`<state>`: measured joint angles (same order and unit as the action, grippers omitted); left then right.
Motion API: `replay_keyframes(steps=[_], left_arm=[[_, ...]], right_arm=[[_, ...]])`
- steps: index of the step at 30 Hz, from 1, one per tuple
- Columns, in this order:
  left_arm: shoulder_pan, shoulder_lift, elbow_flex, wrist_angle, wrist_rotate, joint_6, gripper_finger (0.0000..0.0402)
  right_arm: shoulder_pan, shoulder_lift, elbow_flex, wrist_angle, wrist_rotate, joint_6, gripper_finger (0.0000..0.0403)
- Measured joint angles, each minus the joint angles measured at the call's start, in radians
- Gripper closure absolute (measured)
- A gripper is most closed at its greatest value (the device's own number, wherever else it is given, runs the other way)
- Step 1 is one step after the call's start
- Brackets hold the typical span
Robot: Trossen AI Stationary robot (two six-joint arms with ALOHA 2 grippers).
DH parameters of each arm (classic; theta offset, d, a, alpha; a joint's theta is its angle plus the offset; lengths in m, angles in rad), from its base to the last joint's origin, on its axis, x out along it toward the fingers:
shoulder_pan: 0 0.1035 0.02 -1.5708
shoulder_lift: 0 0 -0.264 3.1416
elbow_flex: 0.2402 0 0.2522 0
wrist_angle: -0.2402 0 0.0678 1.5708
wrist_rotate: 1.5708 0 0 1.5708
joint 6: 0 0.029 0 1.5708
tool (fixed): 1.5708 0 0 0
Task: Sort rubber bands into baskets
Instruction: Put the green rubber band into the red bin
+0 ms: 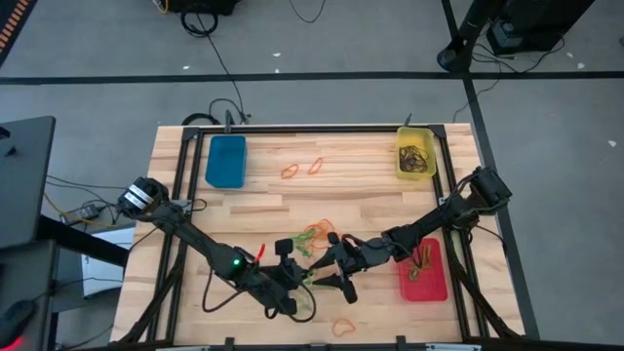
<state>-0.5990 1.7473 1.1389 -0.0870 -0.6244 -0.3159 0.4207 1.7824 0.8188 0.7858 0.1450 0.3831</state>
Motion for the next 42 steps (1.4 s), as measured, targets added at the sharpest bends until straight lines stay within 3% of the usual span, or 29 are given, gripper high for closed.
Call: replay_keyframes(steps=[5, 9, 11, 19, 24, 28, 30, 34, 38, 42], left_arm=[[0.001, 0.0, 0.0, 0.024, 0.002, 0.017, 0.0388], [0.003, 0.0, 0.0, 0.024, 0.002, 0.001, 0.0387], [0.002, 0.0, 0.0, 0.028, 0.015, -0.021, 0.0383], [0.002, -0.001, 0.002, -0.001, 0.02, -0.05, 0.0372], [0.001, -0.002, 0.002, -0.221, -0.079, -0.314, 0.0372], [-0.007, -0.002, 0.002, -0.347, -0.085, -0.468, 0.0372], [-0.013, -0.002, 0.009, -0.404, -0.09, -0.542, 0.0372], [-0.022, -0.002, 0.034, -0.614, -0.07, -0.711, 0.0372], [-0.046, -0.002, 0.036, -0.833, -0.058, -0.867, 0.0372], [-0.068, -0.002, -0.001, -0.913, -0.062, -0.949, 0.0371]], right_arm=[[-0.011, 0.0, 0.0, -0.027, 0.015, 0.018, 0.025], [-0.011, 0.0, 0.0, -0.039, 0.027, 0.01, 0.0355], [-0.011, -0.001, 0.0, -0.038, 0.029, -0.016, 0.0388], [-0.009, -0.001, 0.0, -0.047, 0.046, -0.02, 0.0397], [-0.011, -0.001, 0.0, -0.024, 0.101, -0.03, 0.0398], [-0.031, -0.001, 0.0, -0.022, 0.135, -0.058, 0.0398], [-0.035, -0.001, 0.0, -0.059, 0.21, -0.095, 0.0398], [-0.011, -0.001, 0.0, -0.165, 0.468, -0.209, 0.0398], [-0.002, -0.002, -0.001, -0.176, 0.507, -0.229, 0.0398], [0.016, -0.015, -0.001, -0.252, 0.509, -0.224, 0.0398]])
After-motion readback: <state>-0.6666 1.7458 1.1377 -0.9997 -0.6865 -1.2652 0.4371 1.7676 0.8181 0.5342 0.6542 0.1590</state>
